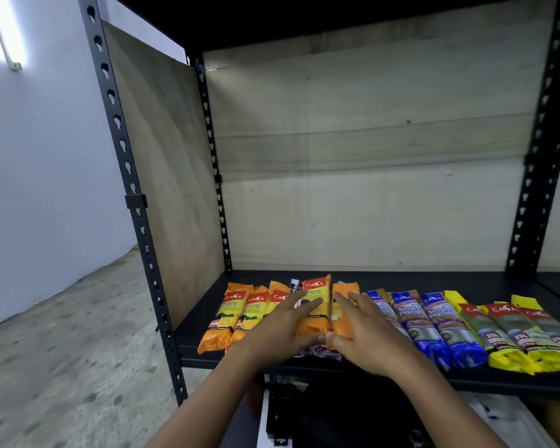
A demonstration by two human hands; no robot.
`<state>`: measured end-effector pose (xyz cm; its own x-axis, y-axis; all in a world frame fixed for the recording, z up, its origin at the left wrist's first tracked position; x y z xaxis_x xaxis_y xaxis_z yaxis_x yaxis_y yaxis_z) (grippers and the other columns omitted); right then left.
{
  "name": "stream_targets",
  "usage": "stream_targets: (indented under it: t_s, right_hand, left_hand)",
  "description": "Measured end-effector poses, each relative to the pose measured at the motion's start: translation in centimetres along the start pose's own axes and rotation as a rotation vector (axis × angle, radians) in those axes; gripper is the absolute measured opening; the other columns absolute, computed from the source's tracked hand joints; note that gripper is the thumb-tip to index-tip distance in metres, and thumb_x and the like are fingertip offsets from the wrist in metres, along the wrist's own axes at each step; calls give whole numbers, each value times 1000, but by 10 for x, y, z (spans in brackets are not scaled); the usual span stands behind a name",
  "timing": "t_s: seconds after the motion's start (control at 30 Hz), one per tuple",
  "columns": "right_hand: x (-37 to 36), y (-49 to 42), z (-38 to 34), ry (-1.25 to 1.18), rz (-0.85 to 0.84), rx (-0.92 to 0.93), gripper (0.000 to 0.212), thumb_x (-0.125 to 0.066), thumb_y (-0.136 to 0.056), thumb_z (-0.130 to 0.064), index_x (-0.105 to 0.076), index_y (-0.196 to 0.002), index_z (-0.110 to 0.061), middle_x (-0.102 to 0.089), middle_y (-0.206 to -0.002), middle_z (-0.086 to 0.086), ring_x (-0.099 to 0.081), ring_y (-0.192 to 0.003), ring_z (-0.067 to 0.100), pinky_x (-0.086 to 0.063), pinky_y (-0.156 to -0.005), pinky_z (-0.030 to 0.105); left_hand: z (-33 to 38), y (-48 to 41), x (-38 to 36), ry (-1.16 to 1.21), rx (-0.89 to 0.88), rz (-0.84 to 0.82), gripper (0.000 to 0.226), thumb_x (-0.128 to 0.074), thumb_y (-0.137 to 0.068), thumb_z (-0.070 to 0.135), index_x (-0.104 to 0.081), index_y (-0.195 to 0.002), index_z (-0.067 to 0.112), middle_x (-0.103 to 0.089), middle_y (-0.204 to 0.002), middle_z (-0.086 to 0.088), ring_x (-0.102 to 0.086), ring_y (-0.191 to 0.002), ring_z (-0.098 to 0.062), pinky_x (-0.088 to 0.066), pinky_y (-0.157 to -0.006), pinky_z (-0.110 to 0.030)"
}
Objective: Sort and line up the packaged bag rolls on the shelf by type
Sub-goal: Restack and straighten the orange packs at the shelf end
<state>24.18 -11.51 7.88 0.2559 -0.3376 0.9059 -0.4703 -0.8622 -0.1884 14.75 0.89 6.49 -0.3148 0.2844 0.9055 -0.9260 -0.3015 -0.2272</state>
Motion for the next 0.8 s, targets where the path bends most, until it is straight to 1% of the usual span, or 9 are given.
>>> stream_targets:
  t_s: [0.07, 0.13, 0.2, 0.27, 0.37, 0.47, 0.57, 0.67, 0.8]
  right_hand:
    - [-6, 2, 8, 8, -82, -19, 93, -54, -88, -65, 2, -156, -35, 8, -165, -4, 11, -151, 22, -15, -119, 48]
    - [-12, 2, 14, 17, -145, -24, 97, -55, -86, -66, 5, -155, -38, 14, -164, -5, 15, -150, 22, -14, -119, 50]
    - [-20, 1, 18, 27, -200, -23, 92, -56, -88, -63, 3, -156, -38, 18, -164, -5, 16, -150, 23, -16, -119, 51]
    - [-25, 0, 18, 48, -218, -17, 82, -54, -93, -55, -5, -156, -37, 17, -164, -3, 13, -151, 24, -18, -119, 52]
    - [-23, -4, 13, 30, -181, -35, 70, -56, -97, -43, -18, -155, -34, 9, -165, -1, 3, -152, 27, -20, -119, 50]
    - [-19, -7, 8, 19, -132, -53, 64, -58, -96, -38, -28, -153, -29, -1, -166, 1, -7, -151, 27, -22, -118, 47]
    - [-17, -10, 1, 2, -74, -44, 64, -59, -95, -39, -33, -152, -24, -7, -166, 2, -14, -150, 25, -23, -118, 45]
    - [-16, -12, -9, -2, -13, -19, 62, -59, -94, -44, -38, -150, -24, -11, -165, 0, -19, -149, 25, -26, -116, 42]
    - [-18, -15, -31, -51, 37, 57, 63, -59, -93, -49, -40, -149, -27, -12, -165, -4, -21, -148, 20, -26, -116, 39]
  left_hand:
    - [0, -7, -5, -18, 8, -51, 75, -54, -86, 70, -19, -150, 50, 0, -163, 20, -13, -149, -15, -29, -116, -44]
    - [-2, -11, -9, -29, 16, -95, 74, -55, -87, 67, -21, -150, 49, -1, -163, 21, -12, -149, -15, -25, -118, -46]
    - [-5, -13, -12, -33, 13, -151, 74, -57, -89, 62, -20, -151, 48, -4, -162, 21, -14, -149, -17, -23, -119, -48]
    - [-7, -14, -13, -44, 5, -173, 72, -59, -91, 54, -19, -151, 48, -6, -162, 22, -16, -148, -18, -23, -118, -49]
    - [-8, -17, -6, -49, -8, -94, 62, -58, -96, 40, -30, -150, 42, -15, -162, 16, -23, -146, -18, -26, -118, -43]
    - [-7, -16, -3, -50, -33, -35, 52, -55, -99, 30, -39, -149, 33, -20, -162, 11, -28, -145, -19, -30, -114, -36]
    - [-12, -8, 2, -70, -55, 31, 51, -52, -100, 22, -40, -148, 29, -20, -162, 10, -32, -143, -18, -33, -110, -30]
    - [-28, 4, 15, -77, -37, 96, 51, -52, -100, 22, -40, -148, 31, -19, -162, 13, -30, -144, -15, -31, -112, -28]
    - [-57, 28, 36, -111, 4, 135, 51, -53, -100, 24, -39, -149, 32, -19, -162, 15, -23, -146, -11, -20, -110, -18]
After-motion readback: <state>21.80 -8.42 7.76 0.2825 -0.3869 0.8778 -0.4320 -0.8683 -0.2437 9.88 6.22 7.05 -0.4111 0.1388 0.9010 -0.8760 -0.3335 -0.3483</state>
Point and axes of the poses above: each hand's wrist, its own y-axis away from the middle knuckle, its own x-axis out of the back of the hand, z = x × y, the point moved 8 cm from there along -y, towards the middle knuckle
